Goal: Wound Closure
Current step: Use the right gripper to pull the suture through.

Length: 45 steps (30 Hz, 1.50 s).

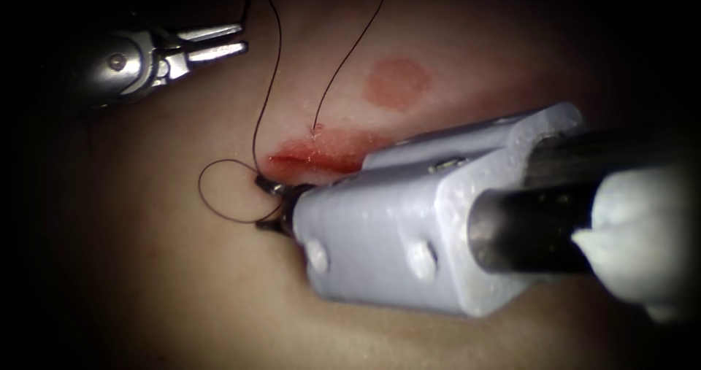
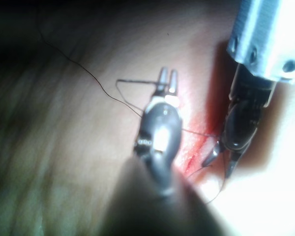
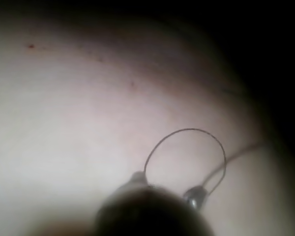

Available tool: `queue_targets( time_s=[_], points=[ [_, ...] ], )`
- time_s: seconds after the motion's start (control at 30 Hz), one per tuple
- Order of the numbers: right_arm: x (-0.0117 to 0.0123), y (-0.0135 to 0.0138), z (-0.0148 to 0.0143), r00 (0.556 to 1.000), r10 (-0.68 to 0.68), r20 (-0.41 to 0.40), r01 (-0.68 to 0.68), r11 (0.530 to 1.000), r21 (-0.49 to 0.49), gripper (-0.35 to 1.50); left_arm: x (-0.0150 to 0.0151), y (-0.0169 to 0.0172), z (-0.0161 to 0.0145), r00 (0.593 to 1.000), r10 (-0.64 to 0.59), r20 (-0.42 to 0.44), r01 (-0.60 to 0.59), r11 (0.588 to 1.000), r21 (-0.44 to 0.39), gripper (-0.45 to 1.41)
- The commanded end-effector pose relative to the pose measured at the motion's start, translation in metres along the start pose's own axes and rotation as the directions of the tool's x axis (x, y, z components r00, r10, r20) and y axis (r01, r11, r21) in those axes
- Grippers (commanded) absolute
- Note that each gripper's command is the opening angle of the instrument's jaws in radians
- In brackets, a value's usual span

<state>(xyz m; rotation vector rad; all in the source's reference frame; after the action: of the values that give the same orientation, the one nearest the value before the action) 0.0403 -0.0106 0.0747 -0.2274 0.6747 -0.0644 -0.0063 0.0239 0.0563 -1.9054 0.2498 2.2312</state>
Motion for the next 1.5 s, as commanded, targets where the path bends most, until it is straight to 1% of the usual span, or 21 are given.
queue_targets(
  time_s=[0.03, 0.17, 0.2, 0.27, 0.37, 0.4, 0.5, 0.53, 0.57, 0.73, 0.83, 0.93, 1.07, 1.1, 1.13, 1.17, 1.2, 1.23, 1.27, 1.37, 1.5],
  points=[
    [-0.0001, -0.0003, 0.0003, 1.000, 0.008, 0.001, -0.008, 1.000, 0.002, 1.45, -0.0005, 0.0000, 0.0005, 1.000, 0.001, -0.002, -0.001, 1.000, -0.002, -0.35],
    [-0.0003, 0.0004, -0.0017, 1.000, 0.031, -0.006, -0.031, 0.999, -0.014, 1.43, -0.0005, 0.0000, 0.0005, 1.000, 0.001, -0.003, -0.001, 1.000, -0.002, -0.35],
    [-0.0007, 0.0010, -0.0030, 0.998, 0.068, -0.004, -0.068, 0.997, -0.024, 1.37, -0.0005, 0.0000, 0.0005, 1.000, 0.001, -0.003, -0.001, 1.000, -0.002, -0.35],
    [-0.0009, 0.0010, -0.0030, 0.997, 0.083, 0.000, -0.083, 0.996, -0.028, 1.35, -0.0005, 0.0000, 0.0005, 1.000, 0.001, -0.002, -0.001, 1.000, -0.002, -0.35],
    [-0.0015, 0.0004, -0.0016, 0.980, 0.197, 0.020, -0.196, 0.980, -0.040, 1.37, -0.0005, 0.0000, 0.0006, 1.000, 0.001, -0.002, -0.001, 1.000, -0.001, -0.35],
    [-0.0016, -0.0001, -0.0008, 0.965, 0.261, 0.038, -0.260, 0.965, -0.025, 1.38, -0.0005, 0.0001, 0.0006, 1.000, 0.001, -0.002, -0.001, 1.000, -0.001, -0.35],
    [-0.0019, -0.0013, 0.0012, 0.930, 0.361, 0.068, -0.365, 0.929, 0.057, 1.33, -0.0005, 0.0000, 0.0006, 1.000, 0.001, -0.002, -0.001, 1.000, -0.001, -0.35],
    [-0.0019, -0.0016, 0.0017, 0.922, 0.380, 0.068, -0.385, 0.919, 0.082, 1.31, -0.0005, 0.0000, 0.0006, 1.000, 0.001, -0.002, -0.001, 1.000, -0.001, -0.35],
    [-0.0020, -0.0022, 0.0029, 0.914, 0.402, 0.047, -0.405, 0.905, 0.129, 1.30, -0.0005, 0.0000, 0.0005, 1.000, 0.001, -0.002, -0.001, 1.000, -0.001, -0.35],
    [-0.0026, -0.0022, 0.0041, 0.914, 0.404, 0.037, -0.405, 0.904, 0.137, 1.23, -0.0005, 0.0001, 0.0004, 1.000, 0.001, -0.002, -0.001, 1.000, -0.002, -0.35],
    [-0.0031, -0.0019, 0.0042, 0.914, 0.402, 0.053, -0.405, 0.907, 0.115, 1.21, -0.0004, 0.0001, 0.0003, 1.000, 0.001, -0.002, -0.001, 1.000, -0.002, -0.35],
    [-0.0047, -0.0011, 0.0037, 0.916, 0.394, 0.077, -0.399, 0.913, 0.080, 1.21, -0.0004, 0.0001, 0.0003, 1.000, 0.000, -0.002, -0.001, 1.000, -0.002, -0.35],
    [-0.0052, -0.0009, 0.0040, 0.916, 0.393, 0.073, -0.398, 0.914, 0.071, 1.20, -0.0004, 0.0001, 0.0004, 1.000, 0.000, -0.002, 0.000, 1.000, -0.002, -0.35],
    [-0.0052, -0.0010, 0.0042, 0.917, 0.393, 0.071, -0.398, 0.915, 0.068, 1.16, -0.0004, 0.0001, 0.0004, 1.000, 0.000, -0.002, 0.000, 1.000, -0.002, -0.35],
    [-0.0051, -0.0014, 0.0046, 0.917, 0.390, 0.082, -0.397, 0.914, 0.084, 0.66, -0.0004, 0.0001, 0.0004, 1.000, 0.001, -0.002, -0.001, 1.000, -0.001, -0.35],
    [-0.0051, -0.0015, 0.0047, 0.917, 0.391, 0.078, -0.397, 0.913, 0.097, 0.22, -0.0004, 0.0001, 0.0004, 1.000, 0.001, -0.001, -0.001, 1.000, -0.001, -0.35],
    [-0.0051, -0.0016, 0.0049, 0.915, 0.397, 0.071, -0.402, 0.909, 0.108, -0.08, -0.0004, 0.0001, 0.0004, 1.000, 0.001, -0.001, -0.001, 1.000, -0.001, -0.35],
    [-0.0051, -0.0016, 0.0049, 0.915, 0.396, 0.073, -0.402, 0.909, 0.110, -0.23, -0.0004, 0.0001, 0.0004, 1.000, 0.001, -0.001, -0.001, 1.000, -0.001, -0.35],
    [-0.0052, -0.0017, 0.0046, 0.916, 0.393, 0.084, -0.401, 0.908, 0.121, -0.35, -0.0004, 0.0001, 0.0004, 1.000, 0.001, -0.001, -0.001, 1.000, -0.001, -0.35],
    [-0.0052, -0.0019, 0.0041, 0.917, 0.390, 0.085, -0.398, 0.908, 0.132, -0.35, -0.0004, 0.0001, 0.0004, 1.000, 0.001, -0.002, -0.001, 1.000, -0.002, -0.35],
    [-0.0049, -0.0022, 0.0019, 0.916, 0.392, 0.085, -0.401, 0.903, 0.156, -0.35, -0.0004, 0.0001, 0.0004, 1.000, 0.000, -0.002, 0.000, 1.000, -0.002, -0.35]
  ],
)
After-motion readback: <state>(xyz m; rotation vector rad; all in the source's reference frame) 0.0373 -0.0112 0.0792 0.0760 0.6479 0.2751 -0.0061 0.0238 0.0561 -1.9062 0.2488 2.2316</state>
